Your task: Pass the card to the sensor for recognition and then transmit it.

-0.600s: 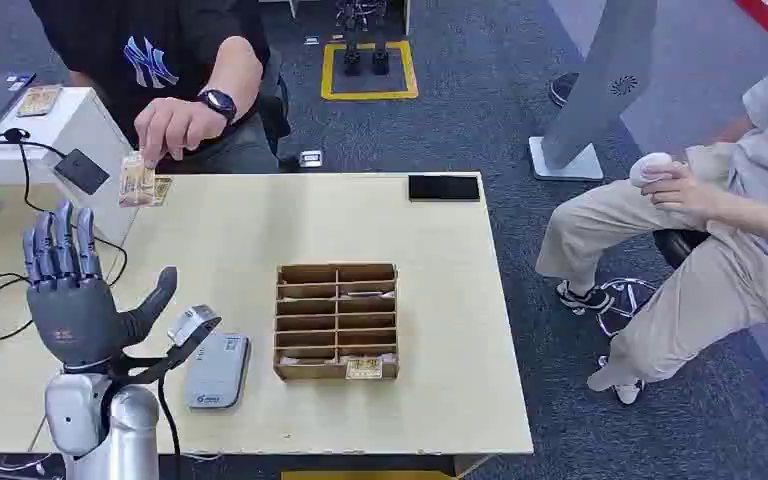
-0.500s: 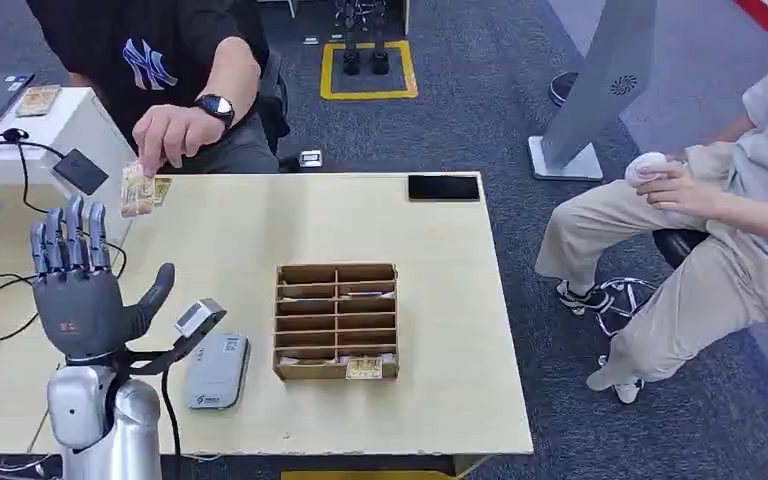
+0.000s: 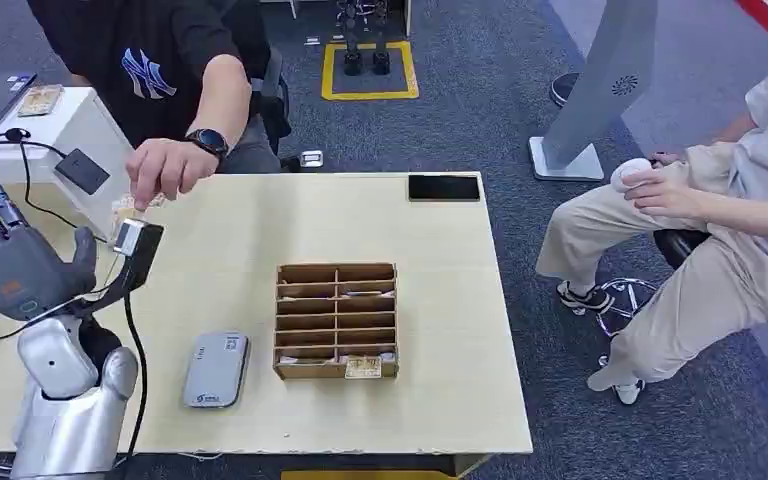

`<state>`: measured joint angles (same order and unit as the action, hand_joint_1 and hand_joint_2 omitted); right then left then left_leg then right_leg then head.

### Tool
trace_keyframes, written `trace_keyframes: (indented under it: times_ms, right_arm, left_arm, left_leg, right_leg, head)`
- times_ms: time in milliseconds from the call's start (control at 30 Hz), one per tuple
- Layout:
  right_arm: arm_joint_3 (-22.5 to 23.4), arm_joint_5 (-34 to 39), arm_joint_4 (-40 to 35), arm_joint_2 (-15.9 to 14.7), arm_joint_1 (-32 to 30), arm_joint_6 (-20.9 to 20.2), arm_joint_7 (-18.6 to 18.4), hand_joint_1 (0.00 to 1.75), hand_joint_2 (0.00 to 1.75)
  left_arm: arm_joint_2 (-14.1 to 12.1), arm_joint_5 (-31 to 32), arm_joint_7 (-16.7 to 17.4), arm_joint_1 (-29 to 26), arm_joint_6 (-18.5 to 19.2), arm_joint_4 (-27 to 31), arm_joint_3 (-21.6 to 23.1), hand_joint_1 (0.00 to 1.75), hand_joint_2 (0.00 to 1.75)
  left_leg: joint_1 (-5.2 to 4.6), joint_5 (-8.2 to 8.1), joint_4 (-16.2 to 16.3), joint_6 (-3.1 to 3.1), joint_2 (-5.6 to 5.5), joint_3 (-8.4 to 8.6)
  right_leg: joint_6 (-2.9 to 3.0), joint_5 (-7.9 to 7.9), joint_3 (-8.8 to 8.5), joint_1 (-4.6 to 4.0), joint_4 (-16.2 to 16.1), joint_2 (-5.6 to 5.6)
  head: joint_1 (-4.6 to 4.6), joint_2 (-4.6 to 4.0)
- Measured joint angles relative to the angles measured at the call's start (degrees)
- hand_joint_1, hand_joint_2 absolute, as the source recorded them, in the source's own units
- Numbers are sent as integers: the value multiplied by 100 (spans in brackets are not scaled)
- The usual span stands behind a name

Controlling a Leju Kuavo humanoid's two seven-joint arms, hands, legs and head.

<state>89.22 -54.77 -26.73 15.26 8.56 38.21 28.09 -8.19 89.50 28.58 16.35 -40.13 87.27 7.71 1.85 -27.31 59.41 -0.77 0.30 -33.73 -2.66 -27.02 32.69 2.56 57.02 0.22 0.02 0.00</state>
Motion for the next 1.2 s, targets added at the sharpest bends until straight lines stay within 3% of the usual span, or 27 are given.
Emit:
trace_keyframes:
  times_ms: [67, 133, 233, 433, 467, 500, 1200]
  right_arm:
    - [0, 2, 20, -4, 2, 0, 13, 0, 175]
    - [0, 7, 35, -4, 2, 0, 17, 0, 175]
    - [0, 20, 57, -4, 4, 0, 24, 0, 175]
    - [0, 24, 76, -4, 4, 0, 26, 0, 175]
    - [0, 24, 81, -7, 4, 0, 26, 0, 175]
    - [0, 33, 81, -7, 4, 0, 26, 0, 175]
    - [0, 238, -4, -4, 2, 0, 31, 0, 175]
  left_arm:
    - [-422, 0, 593, 215, 0, -193, 656, 0, 175]
    - [-688, 0, 968, 412, 0, -408, 1186, 0, 175]
    - [-860, 0, 1082, 499, 0, -612, 1621, 0, 175]
    - [-991, 0, 1102, 551, 0, -828, 1911, 0, 175]
    - [-993, 0, 1102, 552, 0, -845, 1926, 155, 175]
    - [-991, 0, 1104, 554, 0, -872, 1931, 175, 175]
    - [-842, 0, 1023, 478, 0, -974, 2051, 175, 175]
  left_leg:
    - [-2, 0, 0, 0, 4, 0]
    - [-5, -1, 1, 0, 4, 0]
    - [-8, -2, 1, 2, 6, 0]
    - [-7, -4, 1, 2, 5, -2]
    - [-6, -4, 0, 2, 5, -2]
    - [-6, -4, 0, 2, 6, -2]
    - [-6, -6, 1, 4, 4, -7]
  right_leg:
    - [4, 4, 0, 2, -1, 6]
    - [2, 6, -1, 5, -2, 7]
    - [1, 6, -1, 6, -5, 9]
    - [2, 5, 5, 4, -5, 9]
    - [2, 4, 6, 4, -5, 9]
    - [2, 4, 6, 4, -5, 9]
    - [2, 4, 6, 4, -6, 7]
  head:
    - [-2, 0]
    - [0, 0]
    - [0, 0]
    - [0, 0]
    - [-2, 0]
    - [-2, 0]
    - [0, 0]
